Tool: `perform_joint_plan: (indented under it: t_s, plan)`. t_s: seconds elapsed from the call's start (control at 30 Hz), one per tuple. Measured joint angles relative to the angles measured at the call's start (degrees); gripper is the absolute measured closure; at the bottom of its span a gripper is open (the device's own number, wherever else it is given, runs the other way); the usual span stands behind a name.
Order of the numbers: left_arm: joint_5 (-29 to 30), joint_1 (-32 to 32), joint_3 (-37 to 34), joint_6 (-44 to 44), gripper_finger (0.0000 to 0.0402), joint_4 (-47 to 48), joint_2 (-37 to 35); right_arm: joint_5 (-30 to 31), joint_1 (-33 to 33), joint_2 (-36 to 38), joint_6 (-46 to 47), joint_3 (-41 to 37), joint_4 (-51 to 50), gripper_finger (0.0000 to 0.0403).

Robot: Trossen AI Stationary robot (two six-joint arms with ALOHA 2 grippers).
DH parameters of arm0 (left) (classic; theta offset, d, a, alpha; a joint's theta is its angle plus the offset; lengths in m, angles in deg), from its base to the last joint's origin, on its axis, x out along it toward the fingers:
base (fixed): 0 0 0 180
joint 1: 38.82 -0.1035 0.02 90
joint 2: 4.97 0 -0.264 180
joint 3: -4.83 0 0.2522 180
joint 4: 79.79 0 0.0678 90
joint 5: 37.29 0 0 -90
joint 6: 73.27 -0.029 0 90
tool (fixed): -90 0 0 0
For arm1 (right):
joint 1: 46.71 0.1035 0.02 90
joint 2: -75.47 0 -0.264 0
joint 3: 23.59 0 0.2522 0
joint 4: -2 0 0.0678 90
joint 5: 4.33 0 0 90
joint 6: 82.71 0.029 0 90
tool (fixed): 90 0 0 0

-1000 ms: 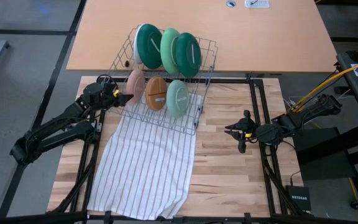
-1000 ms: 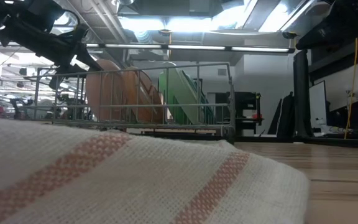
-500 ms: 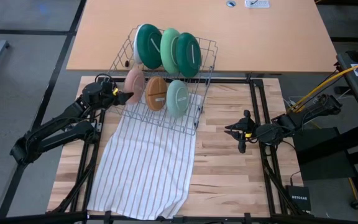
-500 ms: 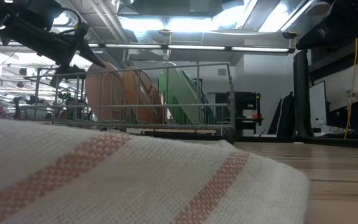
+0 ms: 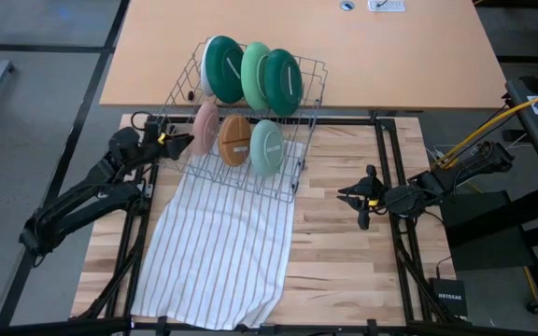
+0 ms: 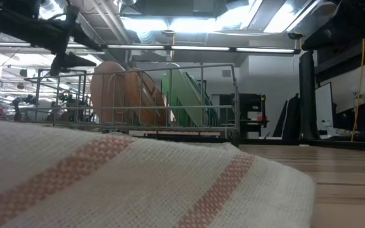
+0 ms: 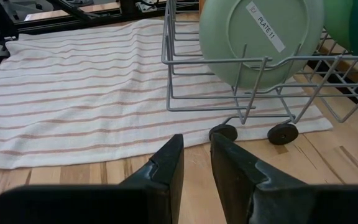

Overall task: Sort dishes
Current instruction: Return to Home Position

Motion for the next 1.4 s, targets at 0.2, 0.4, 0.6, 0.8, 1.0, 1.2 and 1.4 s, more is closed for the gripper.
perform_joint_plan:
  t_s: [0.2, 0.4, 0.6, 0.8, 1.0, 1.2, 1.4]
  plan:
    - [-0.08, 0.0, 0.0, 0.9, 0.0183, 2.55, -6.11, 0.0, 0.01, 0.01, 0.34, 0.0, 0.09, 0.0317]
    - [-3.0, 0.04, 0.0, 1.81, 0.0183, 10.57, -12.02, -0.13, 0.02, 0.73, 2.56, 0.0, 0.24, 0.0317]
    - [-7.14, 0.82, 0.0, -1.63, 0.0183, 18.68, -17.91, -0.97, 0.02, 2.88, 2.48, 0.0, 0.44, 0.0317]
    - [-7.39, 5.05, 0.04, -5.51, 0.0183, 19.16, -24.04, -1.06, 0.02, 10.18, 0.98, 0.02, -0.43, 0.0317]
    - [-7.69, 11.35, -1.93, -7.22, 0.0183, 17.5, -23.78, 2.1, 0.06, 20.08, -0.24, -0.12, -3.21, 0.0317]
    - [-5.58, 18.89, -11.5, -6.09, 0.0183, -0.84, -23.71, 2.05, 0.06, 27.15, 0.37, -4.89, -2.49, 0.0317]
    - [-0.28, 28.07, -20.34, -9.12, 0.0183, -20.7, -23.61, 1.87, 0.04, 30.12, 2.8, -10.29, -0.42, 0.0317]
